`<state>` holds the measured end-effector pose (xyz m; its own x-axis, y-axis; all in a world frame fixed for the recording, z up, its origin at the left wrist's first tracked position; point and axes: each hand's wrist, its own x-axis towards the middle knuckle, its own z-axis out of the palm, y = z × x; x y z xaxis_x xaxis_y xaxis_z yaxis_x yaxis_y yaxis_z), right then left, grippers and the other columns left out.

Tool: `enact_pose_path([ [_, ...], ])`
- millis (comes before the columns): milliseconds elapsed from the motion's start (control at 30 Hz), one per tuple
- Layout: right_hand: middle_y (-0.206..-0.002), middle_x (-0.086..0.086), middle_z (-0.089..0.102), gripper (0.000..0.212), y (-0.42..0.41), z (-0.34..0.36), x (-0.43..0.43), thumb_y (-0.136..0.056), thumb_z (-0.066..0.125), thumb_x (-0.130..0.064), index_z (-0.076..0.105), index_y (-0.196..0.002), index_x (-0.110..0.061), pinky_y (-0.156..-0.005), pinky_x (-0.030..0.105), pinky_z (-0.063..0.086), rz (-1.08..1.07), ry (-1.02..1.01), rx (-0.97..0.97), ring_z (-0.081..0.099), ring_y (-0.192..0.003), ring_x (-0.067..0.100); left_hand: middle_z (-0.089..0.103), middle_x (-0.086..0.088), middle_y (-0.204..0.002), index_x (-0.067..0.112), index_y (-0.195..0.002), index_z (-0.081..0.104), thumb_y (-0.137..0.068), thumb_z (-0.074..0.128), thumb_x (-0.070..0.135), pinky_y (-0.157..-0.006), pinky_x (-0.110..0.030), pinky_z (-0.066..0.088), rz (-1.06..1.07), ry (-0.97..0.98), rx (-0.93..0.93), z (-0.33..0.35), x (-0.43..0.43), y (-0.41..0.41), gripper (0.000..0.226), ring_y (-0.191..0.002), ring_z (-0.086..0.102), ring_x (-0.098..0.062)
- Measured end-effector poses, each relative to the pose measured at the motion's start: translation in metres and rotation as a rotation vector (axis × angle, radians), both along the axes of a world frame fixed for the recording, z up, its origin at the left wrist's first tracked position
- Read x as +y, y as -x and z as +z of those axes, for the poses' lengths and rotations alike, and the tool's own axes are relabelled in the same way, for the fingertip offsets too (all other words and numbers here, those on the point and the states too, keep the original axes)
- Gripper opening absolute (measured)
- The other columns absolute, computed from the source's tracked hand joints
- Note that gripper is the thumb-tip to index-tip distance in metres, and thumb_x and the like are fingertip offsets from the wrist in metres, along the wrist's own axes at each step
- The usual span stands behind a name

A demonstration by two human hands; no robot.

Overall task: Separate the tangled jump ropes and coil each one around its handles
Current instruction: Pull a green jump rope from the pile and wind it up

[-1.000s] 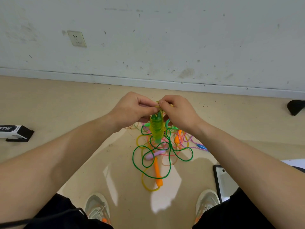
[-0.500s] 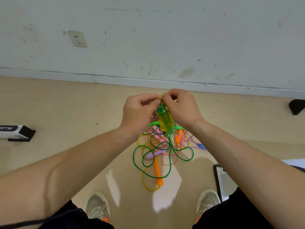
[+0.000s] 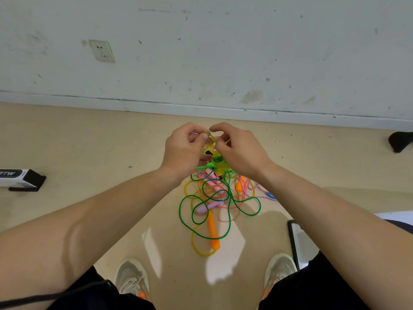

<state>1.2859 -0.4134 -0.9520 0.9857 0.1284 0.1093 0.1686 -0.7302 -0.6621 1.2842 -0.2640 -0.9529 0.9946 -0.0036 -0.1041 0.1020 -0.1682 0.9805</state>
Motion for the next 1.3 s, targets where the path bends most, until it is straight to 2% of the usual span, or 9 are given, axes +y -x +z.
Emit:
enact_pose_path([
  [167,-0.094,-0.001,0.06,0.029,0.002,-0.008,0.001,-0.097,0.044,-0.024,0.067,-0.115,-0.028,-0.072,0.041,0.05,0.139,0.243,-0.11,0.058,-0.093,0.026,0.074,-0.009,-0.095,0.011,-0.106,0.061,-0.1,0.053,0.018,-0.054,-0.033,0.059,0.032,-0.032,0.058,0.0,0.005,-0.008,0.012,-0.069,0.073,-0.035],
  [300,-0.126,-0.001,0.059,0.034,0.003,-0.016,0.0,-0.098,0.05,-0.029,0.065,-0.129,-0.029,-0.084,0.041,0.053,0.116,0.368,-0.117,0.056,-0.114,0.025,0.075,-0.005,-0.083,0.014,-0.099,0.065,-0.097,0.058,0.018,-0.057,-0.028,0.058,0.016,-0.207,-0.079,-0.003,0.011,-0.014,0.009,-0.064,0.073,-0.021],
  [467,-0.097,0.0,0.061,0.027,0.003,-0.021,-0.001,-0.097,0.05,-0.034,0.069,-0.115,-0.03,-0.071,0.038,0.051,0.156,0.401,-0.085,0.058,-0.098,0.023,0.075,-0.008,-0.081,0.014,-0.096,0.067,-0.095,0.059,0.014,-0.059,-0.031,0.06,-0.035,-0.209,-0.073,-0.005,0.015,-0.017,0.009,-0.067,0.074,-0.024],
  [567,-0.093,0.003,0.06,0.026,0.002,-0.022,0.0,-0.098,0.047,-0.033,0.07,-0.11,-0.027,-0.07,0.039,0.049,0.146,0.376,-0.094,0.058,-0.094,0.025,0.075,-0.01,-0.083,0.014,-0.098,0.065,-0.096,0.058,0.016,-0.061,-0.033,0.062,-0.045,-0.19,-0.064,-0.006,0.016,-0.017,0.008,-0.068,0.074,-0.025],
  [733,-0.089,-0.003,0.055,0.036,0.007,-0.025,0.005,-0.095,0.047,-0.06,0.069,-0.11,-0.036,-0.063,0.034,0.047,0.1,0.382,-0.084,0.056,-0.086,0.02,0.075,-0.009,-0.08,0.013,-0.1,0.064,-0.097,0.057,0.017,-0.06,-0.035,0.061,-0.063,-0.19,-0.027,-0.007,0.015,-0.016,0.008,-0.065,0.073,-0.024],
  [900,-0.093,-0.001,0.061,0.028,0.007,-0.029,0.003,-0.095,0.055,-0.052,0.07,-0.114,-0.037,-0.063,0.031,0.039,0.117,0.384,-0.009,0.059,-0.094,0.024,0.072,-0.007,-0.08,0.017,-0.086,0.057,-0.104,0.047,0.03,-0.063,-0.038,0.059,-0.145,-0.363,-0.085,-0.008,0.012,-0.015,0.023,-0.064,0.073,-0.023],
  [1100,-0.075,-0.007,0.055,0.027,0.01,-0.029,0.005,-0.095,0.058,-0.046,0.072,-0.112,-0.031,-0.062,0.03,0.04,0.137,0.337,0.066,0.054,-0.081,0.017,0.072,-0.013,-0.078,0.017,-0.08,0.054,-0.106,0.039,0.034,-0.062,-0.04,0.059,-0.177,-0.428,-0.033,-0.004,0.016,-0.017,0.035,-0.068,0.073,-0.025],
  [1200,-0.065,-0.008,0.049,0.026,0.011,-0.028,0.007,-0.094,0.058,-0.047,0.072,-0.099,-0.025,-0.06,0.031,0.048,0.13,0.374,0.093,0.056,-0.079,0.019,0.071,-0.007,-0.073,0.017,-0.079,0.056,-0.105,0.042,0.037,-0.061,-0.039,0.059,-0.191,-0.463,-0.069,-0.001,0.017,-0.017,0.036,-0.068,0.073,-0.022],
  [1300,-0.063,-0.007,0.047,0.029,0.012,-0.027,0.008,-0.094,0.058,-0.045,0.057,-0.073,-0.025,-0.051,0.027,0.034,0.11,0.414,0.108,0.051,-0.072,0.02,0.07,-0.005,-0.073,0.015,-0.08,0.057,-0.105,0.043,0.036,-0.056,-0.037,0.058,-0.206,-0.458,-0.089,0.002,0.017,-0.016,0.035,-0.067,0.072,-0.02],
])
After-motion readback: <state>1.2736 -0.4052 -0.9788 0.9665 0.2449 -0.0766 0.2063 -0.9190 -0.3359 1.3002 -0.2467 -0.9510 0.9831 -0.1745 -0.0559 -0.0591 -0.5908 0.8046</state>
